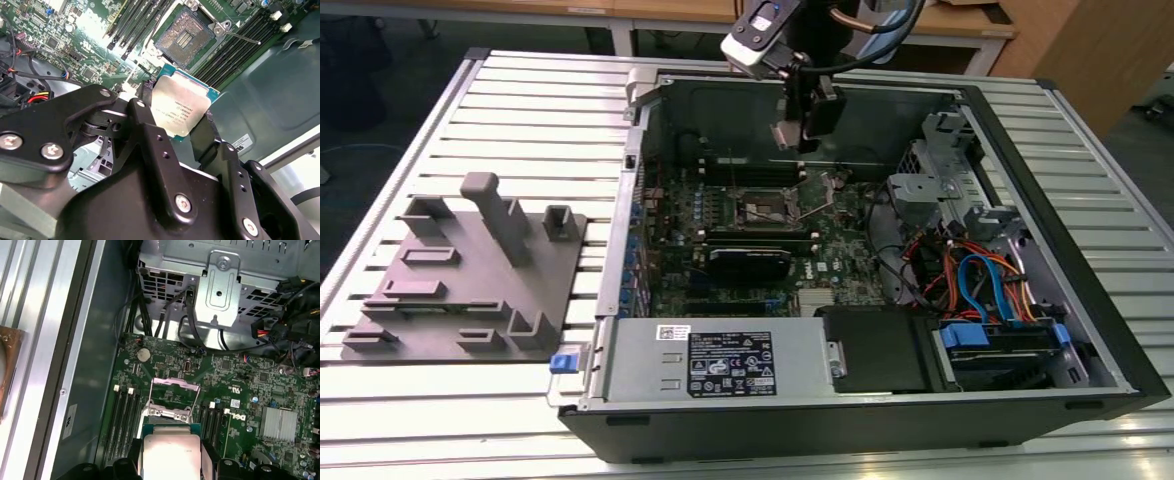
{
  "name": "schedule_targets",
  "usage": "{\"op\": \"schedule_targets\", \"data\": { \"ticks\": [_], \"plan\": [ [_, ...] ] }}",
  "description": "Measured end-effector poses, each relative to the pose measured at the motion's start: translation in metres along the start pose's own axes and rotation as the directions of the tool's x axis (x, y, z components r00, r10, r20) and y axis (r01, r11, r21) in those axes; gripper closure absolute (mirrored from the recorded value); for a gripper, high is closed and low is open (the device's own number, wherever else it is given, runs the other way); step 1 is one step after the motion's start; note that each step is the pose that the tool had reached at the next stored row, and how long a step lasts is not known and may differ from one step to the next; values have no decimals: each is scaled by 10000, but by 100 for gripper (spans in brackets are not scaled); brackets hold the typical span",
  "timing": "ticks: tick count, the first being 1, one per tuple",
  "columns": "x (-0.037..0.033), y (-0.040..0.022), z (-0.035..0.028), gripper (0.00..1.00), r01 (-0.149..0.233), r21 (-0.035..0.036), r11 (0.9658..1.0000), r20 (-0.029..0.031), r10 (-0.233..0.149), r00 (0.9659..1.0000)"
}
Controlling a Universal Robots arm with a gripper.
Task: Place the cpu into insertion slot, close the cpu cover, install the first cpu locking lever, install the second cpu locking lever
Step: 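Place the cpu into insertion slot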
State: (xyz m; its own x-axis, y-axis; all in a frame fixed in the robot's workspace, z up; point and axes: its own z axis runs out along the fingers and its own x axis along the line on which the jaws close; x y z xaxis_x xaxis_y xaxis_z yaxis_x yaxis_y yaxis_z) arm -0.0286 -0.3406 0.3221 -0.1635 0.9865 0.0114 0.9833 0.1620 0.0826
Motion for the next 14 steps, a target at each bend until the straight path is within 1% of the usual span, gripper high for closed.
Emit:
{"op": "schedule_targets", "data": {
  "ticks": [12, 14],
  "plan": [
    [0, 0, 1, 46, -22, 0, 10000, 2, 22, 10000],
    [3, 0, 9, 46, -44, -2, 10000, 3, 44, 10000]
  ]
}}
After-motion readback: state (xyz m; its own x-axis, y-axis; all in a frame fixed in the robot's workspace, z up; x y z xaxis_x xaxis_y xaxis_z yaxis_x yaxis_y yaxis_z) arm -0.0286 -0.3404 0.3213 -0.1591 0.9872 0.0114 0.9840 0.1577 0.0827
